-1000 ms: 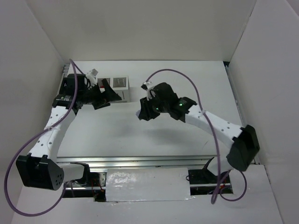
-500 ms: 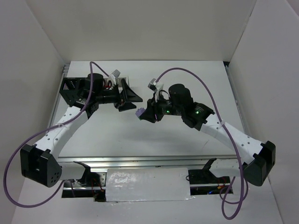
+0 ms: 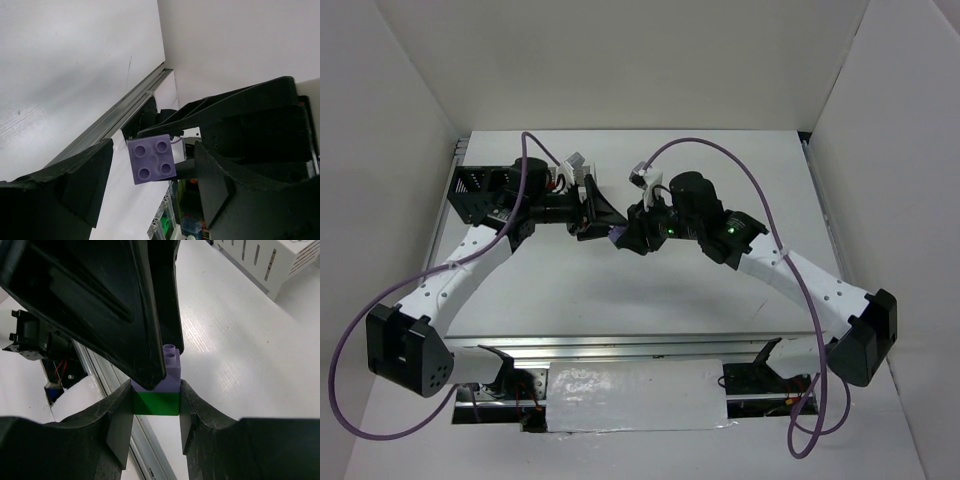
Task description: Sort the legos into containers by color
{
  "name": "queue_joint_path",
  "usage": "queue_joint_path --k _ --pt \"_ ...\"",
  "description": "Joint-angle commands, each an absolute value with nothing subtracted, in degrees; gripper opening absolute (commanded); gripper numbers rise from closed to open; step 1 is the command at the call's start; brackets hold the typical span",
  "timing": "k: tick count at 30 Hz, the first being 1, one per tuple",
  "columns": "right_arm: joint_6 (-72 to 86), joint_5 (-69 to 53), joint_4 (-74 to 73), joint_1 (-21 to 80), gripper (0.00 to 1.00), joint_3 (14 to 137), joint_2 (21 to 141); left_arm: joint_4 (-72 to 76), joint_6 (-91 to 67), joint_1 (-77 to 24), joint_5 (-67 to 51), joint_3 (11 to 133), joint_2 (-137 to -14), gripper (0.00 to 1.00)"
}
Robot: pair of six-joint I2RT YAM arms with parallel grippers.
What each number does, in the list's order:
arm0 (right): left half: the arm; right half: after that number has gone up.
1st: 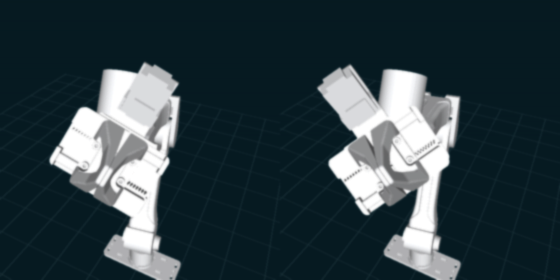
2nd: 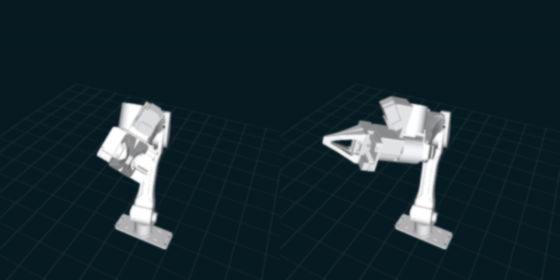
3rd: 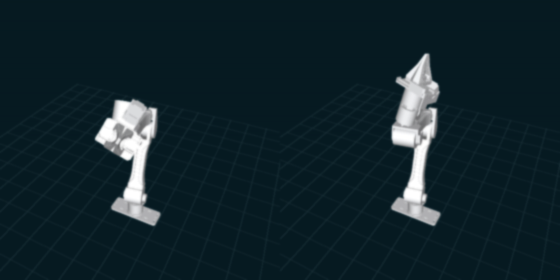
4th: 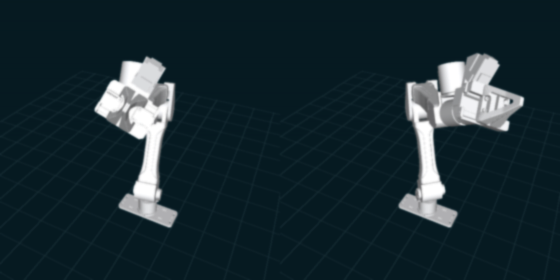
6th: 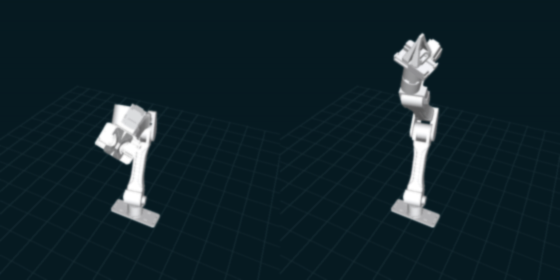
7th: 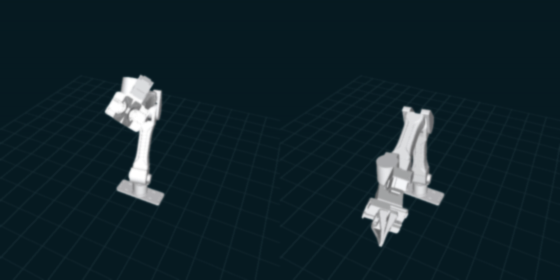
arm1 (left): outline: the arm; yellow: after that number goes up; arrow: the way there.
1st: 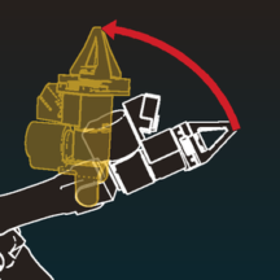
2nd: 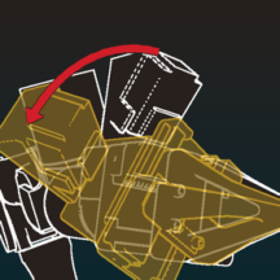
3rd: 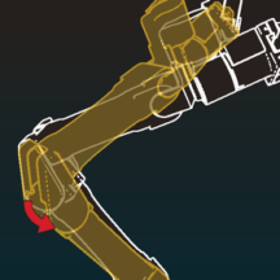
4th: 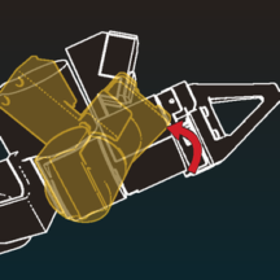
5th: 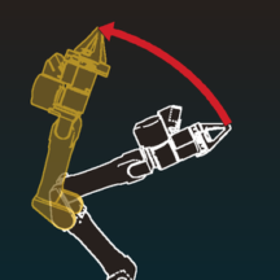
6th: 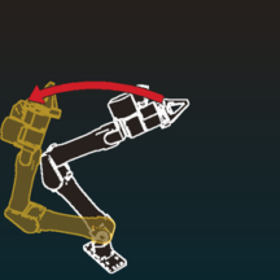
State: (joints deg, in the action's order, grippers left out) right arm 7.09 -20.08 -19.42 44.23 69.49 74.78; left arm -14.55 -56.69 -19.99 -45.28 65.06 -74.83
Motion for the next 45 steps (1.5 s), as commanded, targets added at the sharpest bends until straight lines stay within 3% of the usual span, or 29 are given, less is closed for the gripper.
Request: queue_joint_path --k 1,8,12,16,28,29,34,35,42,45 --pt "5.6 -19.3 -19.9 44.0 0.0 73.5 75.1 -17.4 -52.6 -20.6 -45.2 68.1 -75.8 0.77" --pt "5.9 -18.0 -19.2 44.0 0.0 72.9 74.5 -18.4 -51.3 -20.8 -45.3 68.4 -76.6 0.39" --pt "6.1 -15.6 -20.2 44.0 0.0 73.0 75.9 -17.7 -50.9 -20.9 -46.1 69.2 -77.3 0.0" --pt "4.9 -14.9 -20.5 43.3 0.0 71.5 77.0 -19.9 -48.7 -19.8 -44.5 71.7 -78.1 0.0" --pt "3.9 -20.1 -20.1 40.0 0.0 64.0 72.5 -26.7 -41.0 1.1 -44.2 78.6 -80.2 0.0" --pt "4.1 -19.4 -20.0 39.8 0.0 63.8 72.3 -28.4 -40.0 2.8 -42.0 79.5 -80.4 0.0" --pt "8.4 -15.9 -19.3 39.5 0.0 64.2 71.6 -38.6 -33.7 7.5 2.3 88.3 -85.0 0.0" --pt "9.6 -16.1 -19.3 39.6 0.0 64.4 71.5 -38.1 -33.6 8.0 6.5 89.5 -86.1 0.0" --pt "13.9 -16.3 -18.7 39.6 0.0 64.0 68.8 -40.8 -31.5 13.0 16.8 103.5 -102.6 0.0" --pt "14.7 -17.8 -18.7 39.6 0.0 63.5 67.9 -42.6 -30.4 14.3 16.3 109.0 -107.7 0.11"
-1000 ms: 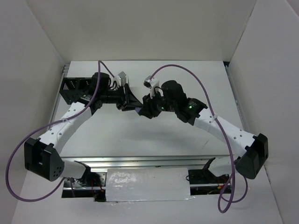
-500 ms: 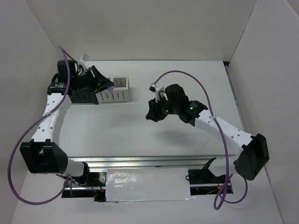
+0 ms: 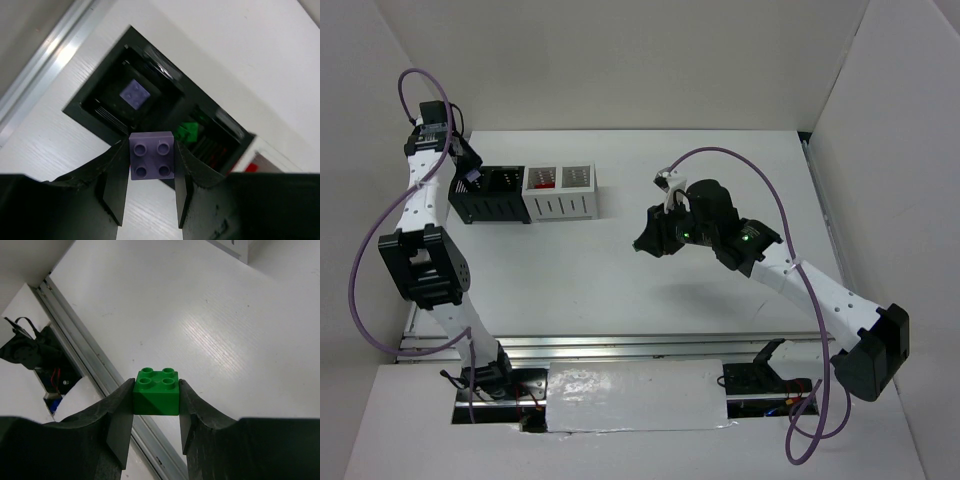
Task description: Sort the legos into containers by color
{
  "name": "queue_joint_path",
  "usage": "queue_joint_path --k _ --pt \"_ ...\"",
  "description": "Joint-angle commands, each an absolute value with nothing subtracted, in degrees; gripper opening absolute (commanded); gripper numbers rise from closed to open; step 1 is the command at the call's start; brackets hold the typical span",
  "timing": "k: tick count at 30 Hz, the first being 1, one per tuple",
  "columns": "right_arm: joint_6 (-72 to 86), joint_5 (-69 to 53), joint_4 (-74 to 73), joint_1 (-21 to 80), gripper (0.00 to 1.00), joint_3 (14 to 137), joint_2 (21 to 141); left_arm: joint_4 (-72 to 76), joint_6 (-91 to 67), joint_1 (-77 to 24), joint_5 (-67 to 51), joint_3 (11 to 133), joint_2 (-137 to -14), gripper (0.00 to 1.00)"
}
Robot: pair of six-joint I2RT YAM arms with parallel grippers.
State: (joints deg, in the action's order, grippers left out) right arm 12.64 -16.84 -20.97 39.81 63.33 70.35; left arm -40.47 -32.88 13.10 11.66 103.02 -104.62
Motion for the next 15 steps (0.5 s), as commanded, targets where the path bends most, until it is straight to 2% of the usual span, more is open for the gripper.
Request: queue_joint_path --k 1,3,5,8,9,12,15 --pt "14.9 -17.8 -18.8 39.6 0.0 63.4 67.5 -42.8 -30.3 14.7 15.6 109.9 -108.7 0.13" --pt "15.0 -18.2 -19.1 39.6 0.0 63.2 67.2 -42.7 -30.2 14.8 15.0 111.3 -110.2 0.18" --pt "14.9 -18.4 -19.4 39.6 0.0 63.1 66.9 -43.0 -30.2 14.8 15.2 112.2 -110.9 0.27" --pt "14.4 -18.4 -20.5 39.6 0.0 63.5 66.9 -42.5 -29.4 14.7 14.7 112.7 -111.8 0.54" --pt "14.4 -18.5 -20.5 39.6 0.0 63.6 67.0 -42.5 -29.4 14.9 14.3 112.7 -112.1 0.66" --pt "14.9 -18.5 -20.5 39.6 0.0 64.2 67.6 -42.7 -30.0 14.9 14.0 112.1 -112.4 0.8" --pt "14.9 -19.3 -20.8 39.6 0.0 65.6 68.9 -41.9 -30.8 14.9 15.1 109.0 -111.3 0.86"
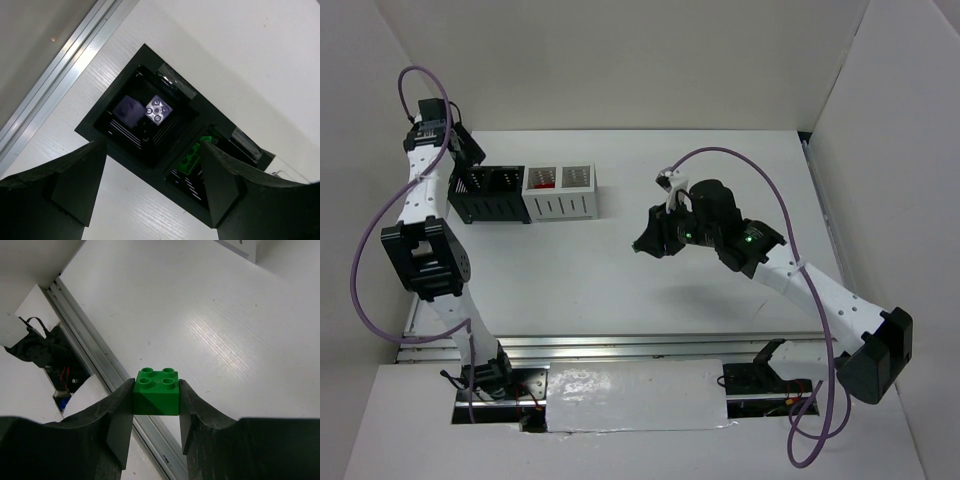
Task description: Sort the legos into containers by color
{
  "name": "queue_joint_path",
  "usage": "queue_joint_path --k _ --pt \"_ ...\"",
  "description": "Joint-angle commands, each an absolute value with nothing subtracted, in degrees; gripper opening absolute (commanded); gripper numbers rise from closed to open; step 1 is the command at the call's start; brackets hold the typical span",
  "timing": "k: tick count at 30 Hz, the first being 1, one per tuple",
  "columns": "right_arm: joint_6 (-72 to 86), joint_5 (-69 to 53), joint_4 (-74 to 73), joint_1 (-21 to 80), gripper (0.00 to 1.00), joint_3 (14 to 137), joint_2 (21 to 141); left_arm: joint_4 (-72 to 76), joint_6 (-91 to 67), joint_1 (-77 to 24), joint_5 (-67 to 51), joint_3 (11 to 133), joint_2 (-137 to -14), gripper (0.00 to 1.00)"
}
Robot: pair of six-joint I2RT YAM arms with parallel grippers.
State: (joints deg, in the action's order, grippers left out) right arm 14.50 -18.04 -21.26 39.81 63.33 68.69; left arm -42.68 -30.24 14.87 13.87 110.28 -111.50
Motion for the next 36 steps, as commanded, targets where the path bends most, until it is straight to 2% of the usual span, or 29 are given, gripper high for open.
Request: queue_joint_path --k 1,6,8,9,10,12,13,16,18,20,22,25,36 --pt "14.9 -19.5 -20.9 39.6 0.0 65.8 69.3 -41.8 -30.8 14.9 15.5 108.5 -111.0 0.87" --pt "19.8 -19.1 -21.7 37.5 0.0 68.9 71.3 -38.5 -26.7 14.1 9.3 105.0 -105.5 0.96" --pt "27.4 -23.7 -22.0 34.7 0.0 70.7 72.6 -32.5 -22.4 11.8 -3.4 100.7 -100.1 0.99" --pt "30.9 -25.8 -21.8 30.2 0.0 71.1 72.9 -29.5 -20.8 10.6 -9.2 98.5 -98.0 0.99" --pt "38.9 -30.8 -21.9 27.7 0.0 71.3 73.4 -22.7 -19.3 9.0 -19.2 93.4 -93.1 0.99" --pt "50.4 -36.6 -18.4 21.4 0.0 69.6 73.2 -15.9 -14.4 2.0 -23.8 85.1 -87.8 0.99" --pt "53.2 -41.4 -13.8 20.1 0.0 68.0 72.4 -9.2 -10.9 -0.4 -28.0 82.1 -82.4 1.0" --pt "61.9 -46.1 -10.9 17.8 0.0 68.1 72.1 4.4 -8.1 -12.4 -32.2 70.8 -71.9 0.99" --pt "68.7 -48.5 -8.9 17.1 0.0 67.5 72.0 11.0 -8.9 -16.0 -32.3 63.9 -64.9 0.99" --pt "74.8 -51.1 0.5 17.4 0.0 63.5 70.4 16.0 -8.6 -22.5 -29.9 61.1 -61.5 1.0" --pt "81.3 -51.9 6.8 18.2 0.0 61.8 69.2 14.9 -5.5 -29.3 -27.0 60.5 -59.3 1.0" --pt "80.9 -52.3 4.0 19.9 0.0 65.4 68.9 13.1 -3.5 -34.3 -23.0 61.3 -57.9 0.99" --pt "85.8 -53.1 10.8 23.8 0.0 65.1 66.4 9.1 -3.6 -36.8 -27.2 66.8 -61.4 0.99"
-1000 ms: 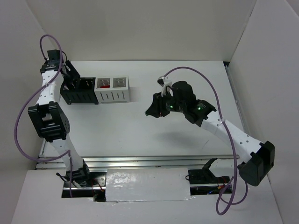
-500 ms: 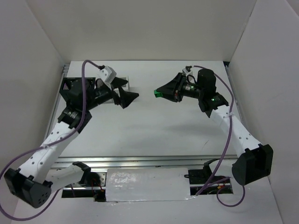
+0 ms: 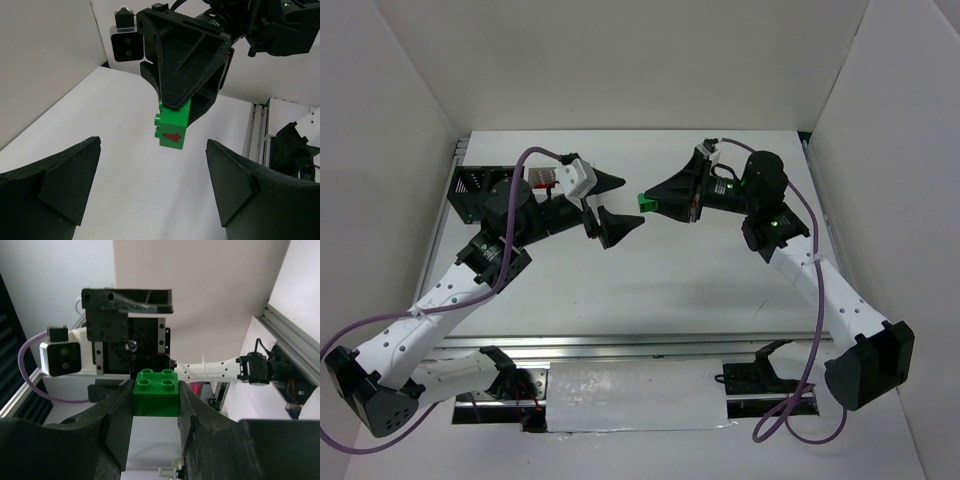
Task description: Sort the legos into containers by color
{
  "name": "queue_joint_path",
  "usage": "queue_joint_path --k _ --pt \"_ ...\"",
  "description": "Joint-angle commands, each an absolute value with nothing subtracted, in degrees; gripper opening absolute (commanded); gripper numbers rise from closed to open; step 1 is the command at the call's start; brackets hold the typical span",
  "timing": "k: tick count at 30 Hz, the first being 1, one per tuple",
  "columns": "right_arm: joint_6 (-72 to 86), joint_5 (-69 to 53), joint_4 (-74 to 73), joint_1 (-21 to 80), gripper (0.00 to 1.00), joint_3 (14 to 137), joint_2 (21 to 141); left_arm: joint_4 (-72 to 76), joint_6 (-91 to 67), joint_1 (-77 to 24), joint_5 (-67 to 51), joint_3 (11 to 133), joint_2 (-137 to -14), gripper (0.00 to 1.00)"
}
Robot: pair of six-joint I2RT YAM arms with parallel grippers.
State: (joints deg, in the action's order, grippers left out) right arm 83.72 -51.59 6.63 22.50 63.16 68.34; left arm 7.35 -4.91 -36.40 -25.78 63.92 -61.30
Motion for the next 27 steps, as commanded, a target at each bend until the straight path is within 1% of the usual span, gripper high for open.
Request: queue_joint_path --k 1,2,3,8,11,12,14,15,16,17,18,19,21,22,23,24,25,27 --pt "85.7 -53.0 10.7 24.4 0.0 65.2 66.3 9.1 -3.7 -36.9 -27.5 67.2 -61.7 0.98" --pt "85.7 -52.8 10.7 24.6 0.0 65.1 66.2 9.0 -3.9 -36.9 -27.7 67.6 -62.1 0.96" --pt "85.6 -52.6 10.5 24.9 0.0 65.1 66.2 8.9 -4.4 -36.9 -27.9 67.8 -62.4 0.92" --pt "85.1 -51.6 9.7 25.9 0.0 65.3 66.0 10.6 -6.5 -36.9 -30.7 68.6 -62.8 0.83" --pt "85.0 -51.2 9.8 26.1 0.0 65.6 65.9 9.8 -6.2 -36.9 -32.3 69.3 -63.5 0.67" --pt "85.1 -51.2 9.8 26.2 0.0 65.7 66.0 9.1 -5.8 -37.0 -32.5 69.7 -63.6 0.55" --pt "85.1 -51.1 9.5 26.3 0.0 66.2 66.1 7.3 -5.4 -36.9 -33.0 70.7 -64.2 0.4" --pt "85.0 -51.2 9.3 26.5 0.0 66.4 66.2 6.9 -5.4 -36.9 -33.2 70.8 -64.4 0.29" --pt "85.0 -51.1 9.3 26.5 0.0 66.4 66.3 6.2 -5.6 -37.0 -33.5 71.3 -64.8 0.22" --pt "85.1 -51.2 9.6 26.6 0.0 66.6 66.4 5.9 -5.7 -37.0 -33.7 71.5 -64.9 0.11" --pt "85.3 -51.2 9.8 26.6 0.01 66.6 66.4 5.5 -6.0 -37.0 -33.7 72.0 -65.2 0.03" --pt "85.3 -51.2 9.9 26.6 0.03 66.7 66.5 5.1 -6.4 -36.9 -33.3 72.2 -65.6 0.0" --pt "85.3 -51.4 10.3 26.6 0.04 66.9 66.8 4.9 -6.8 -36.9 -32.9 72.6 -65.9 0.0" --pt "85.3 -51.5 10.4 26.6 0.14 67.1 66.8 4.7 -6.9 -37.0 -32.3 72.7 -66.1 0.0" --pt "85.2 -51.9 10.4 26.6 0.31 67.2 66.9 4.3 -6.9 -37.0 -31.1 72.7 -66.1 0.0" --pt "84.4 -51.9 9.8 26.5 0.83 67.2 66.9 4.1 -6.9 -36.9 -29.0 72.4 -66.1 0.0" --pt "83.6 -51.8 7.6 25.3 0.99 67.1 66.9 3.8 -6.8 -37.0 -22.3 72.2 -65.8 0.0" --pt "80.5 -51.2 5.1 23.4 0.99 66.5 66.6 1.6 -6.9 -36.8 -12.7 72.3 -65.9 0.0"
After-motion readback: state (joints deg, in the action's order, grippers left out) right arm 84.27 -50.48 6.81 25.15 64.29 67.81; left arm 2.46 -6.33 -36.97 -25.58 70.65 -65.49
